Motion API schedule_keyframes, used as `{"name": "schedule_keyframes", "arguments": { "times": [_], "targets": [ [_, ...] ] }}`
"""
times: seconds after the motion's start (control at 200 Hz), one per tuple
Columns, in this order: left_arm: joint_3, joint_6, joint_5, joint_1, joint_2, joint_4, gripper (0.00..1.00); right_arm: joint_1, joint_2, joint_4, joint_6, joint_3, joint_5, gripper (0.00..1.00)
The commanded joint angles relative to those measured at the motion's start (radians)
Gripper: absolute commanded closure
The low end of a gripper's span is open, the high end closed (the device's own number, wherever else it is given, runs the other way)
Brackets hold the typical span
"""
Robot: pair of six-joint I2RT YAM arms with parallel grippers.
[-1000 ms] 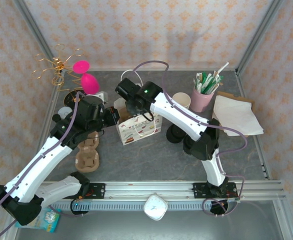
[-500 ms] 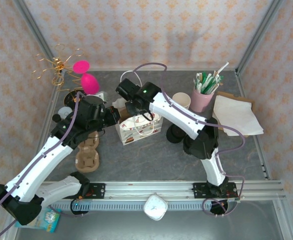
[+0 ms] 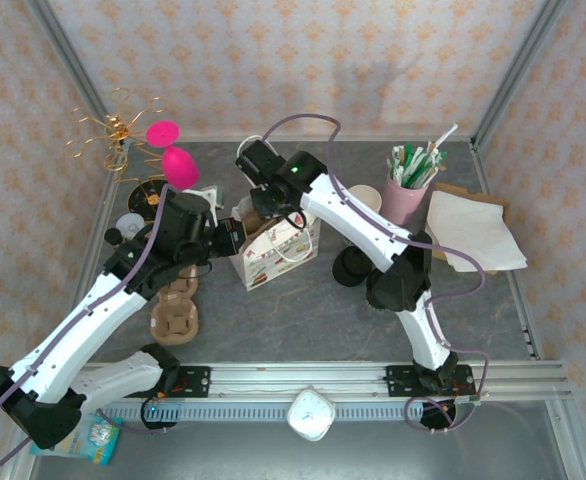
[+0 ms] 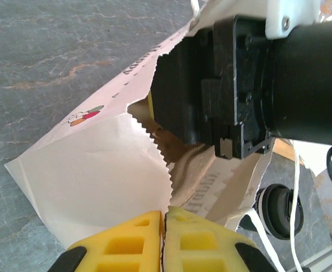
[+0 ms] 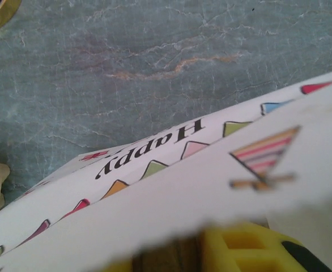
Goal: Pack the takeout coffee
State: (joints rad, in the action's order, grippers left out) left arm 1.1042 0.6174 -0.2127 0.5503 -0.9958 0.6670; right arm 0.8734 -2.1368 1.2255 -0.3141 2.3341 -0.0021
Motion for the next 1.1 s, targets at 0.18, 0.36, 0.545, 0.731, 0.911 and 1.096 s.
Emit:
{"name": "schedule_keyframes", "arguments": {
  "times": [0.18,0.36,0.545,0.731,0.911,1.096],
  "targets": [
    [-0.002,-0.077,-0.037,0.02,0.008,0.03,0.91,-0.001,-0.063,0.069,-0.018,0.136,-0.037,0.71],
    [-0.007,-0.083,-0.064,0.025,0.01,0.002,0.91,0.002,-0.045,0.067,-0.018,0.095,-0.03,0.71],
    [0.028,-0.059,0.036,0.026,0.002,0.061,0.91,0.019,-0.026,0.082,-0.007,0.05,-0.019,0.72],
    [0.047,0.024,0.121,0.022,-0.002,0.085,0.91,0.034,0.069,0.083,-0.006,-0.093,-0.006,0.72],
    [0.057,0.07,0.132,-0.002,-0.004,0.09,0.91,0.062,0.132,0.084,-0.019,-0.156,-0.007,0.72],
    [0.062,0.098,0.122,-0.012,-0.004,0.083,0.91,0.073,0.167,0.082,-0.031,-0.19,0.0,0.72]
  ]
}}
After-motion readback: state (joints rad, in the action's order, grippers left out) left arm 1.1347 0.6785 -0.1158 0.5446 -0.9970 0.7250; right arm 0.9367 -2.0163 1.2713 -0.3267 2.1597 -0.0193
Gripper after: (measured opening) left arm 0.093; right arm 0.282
